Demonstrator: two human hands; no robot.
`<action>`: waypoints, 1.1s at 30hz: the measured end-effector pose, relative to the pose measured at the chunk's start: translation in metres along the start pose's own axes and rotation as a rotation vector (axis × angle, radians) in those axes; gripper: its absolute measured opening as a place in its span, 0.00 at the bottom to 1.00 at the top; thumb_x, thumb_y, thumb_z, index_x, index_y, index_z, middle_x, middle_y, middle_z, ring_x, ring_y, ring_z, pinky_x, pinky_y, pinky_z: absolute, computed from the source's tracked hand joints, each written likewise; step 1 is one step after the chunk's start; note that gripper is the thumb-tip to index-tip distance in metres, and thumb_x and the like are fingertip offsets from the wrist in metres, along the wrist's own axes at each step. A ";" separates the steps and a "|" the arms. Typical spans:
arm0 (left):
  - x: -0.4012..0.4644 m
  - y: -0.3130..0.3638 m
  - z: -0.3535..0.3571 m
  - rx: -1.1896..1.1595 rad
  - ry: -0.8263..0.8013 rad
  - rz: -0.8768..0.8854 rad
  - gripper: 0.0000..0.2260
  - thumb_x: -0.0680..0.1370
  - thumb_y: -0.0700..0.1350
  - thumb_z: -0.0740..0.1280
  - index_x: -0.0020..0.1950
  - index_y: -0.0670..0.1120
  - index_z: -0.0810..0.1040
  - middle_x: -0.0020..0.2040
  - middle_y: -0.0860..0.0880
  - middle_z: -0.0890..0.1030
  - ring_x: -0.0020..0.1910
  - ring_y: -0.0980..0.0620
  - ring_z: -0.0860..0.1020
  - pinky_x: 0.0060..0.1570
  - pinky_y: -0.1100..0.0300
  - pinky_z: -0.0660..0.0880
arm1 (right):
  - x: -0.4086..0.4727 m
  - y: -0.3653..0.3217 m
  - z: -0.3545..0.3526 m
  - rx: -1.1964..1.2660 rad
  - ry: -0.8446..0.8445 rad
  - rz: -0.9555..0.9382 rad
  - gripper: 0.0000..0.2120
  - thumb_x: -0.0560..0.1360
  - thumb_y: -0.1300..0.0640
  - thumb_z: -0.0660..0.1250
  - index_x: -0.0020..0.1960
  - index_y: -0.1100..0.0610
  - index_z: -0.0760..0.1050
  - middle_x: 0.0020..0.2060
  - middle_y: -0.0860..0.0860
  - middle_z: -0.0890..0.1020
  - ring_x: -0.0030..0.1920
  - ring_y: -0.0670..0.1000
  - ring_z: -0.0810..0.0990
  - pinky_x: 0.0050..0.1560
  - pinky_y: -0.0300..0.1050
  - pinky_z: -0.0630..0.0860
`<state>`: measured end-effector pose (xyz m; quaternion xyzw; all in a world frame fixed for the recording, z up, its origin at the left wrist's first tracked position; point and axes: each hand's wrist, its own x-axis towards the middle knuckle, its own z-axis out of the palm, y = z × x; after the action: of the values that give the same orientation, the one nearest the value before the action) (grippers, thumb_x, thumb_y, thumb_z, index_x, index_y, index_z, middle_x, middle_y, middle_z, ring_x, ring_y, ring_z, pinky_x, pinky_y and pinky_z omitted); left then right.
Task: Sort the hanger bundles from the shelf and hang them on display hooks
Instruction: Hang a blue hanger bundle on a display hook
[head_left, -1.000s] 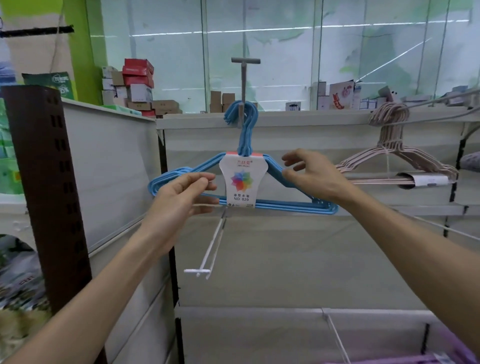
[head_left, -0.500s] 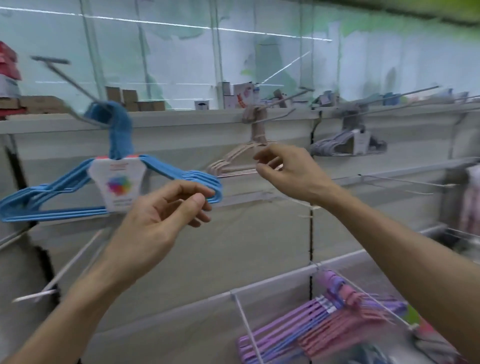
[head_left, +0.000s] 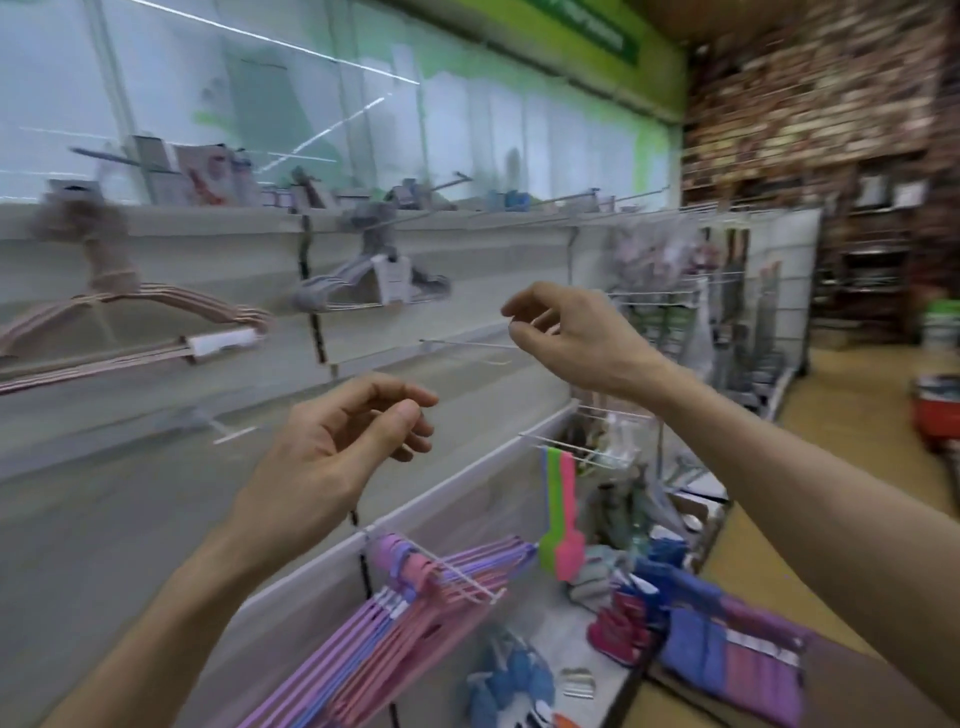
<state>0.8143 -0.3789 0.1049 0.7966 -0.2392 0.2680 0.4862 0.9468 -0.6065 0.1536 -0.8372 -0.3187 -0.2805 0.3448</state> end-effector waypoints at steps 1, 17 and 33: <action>0.010 -0.002 0.019 -0.023 -0.024 0.012 0.09 0.78 0.50 0.65 0.54 0.50 0.82 0.45 0.46 0.84 0.46 0.49 0.84 0.47 0.58 0.80 | -0.006 0.017 -0.015 -0.023 0.007 0.024 0.11 0.78 0.56 0.67 0.59 0.55 0.80 0.48 0.49 0.85 0.46 0.46 0.82 0.48 0.35 0.76; 0.134 -0.053 0.299 -0.255 -0.434 0.146 0.08 0.80 0.52 0.66 0.55 0.52 0.81 0.46 0.51 0.85 0.47 0.50 0.84 0.49 0.54 0.81 | -0.114 0.242 -0.164 -0.256 0.119 0.403 0.09 0.80 0.54 0.66 0.57 0.55 0.80 0.46 0.47 0.82 0.43 0.39 0.79 0.39 0.25 0.72; 0.264 -0.215 0.510 -0.329 -0.698 -0.030 0.08 0.81 0.48 0.64 0.57 0.52 0.80 0.48 0.50 0.85 0.48 0.52 0.83 0.51 0.50 0.81 | -0.158 0.491 -0.149 -0.306 0.117 0.840 0.11 0.80 0.54 0.64 0.61 0.53 0.79 0.51 0.46 0.82 0.47 0.39 0.79 0.42 0.28 0.70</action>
<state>1.2475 -0.7825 -0.0564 0.7546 -0.4186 -0.0683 0.5007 1.1656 -1.0473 -0.0609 -0.9180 0.1140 -0.2069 0.3184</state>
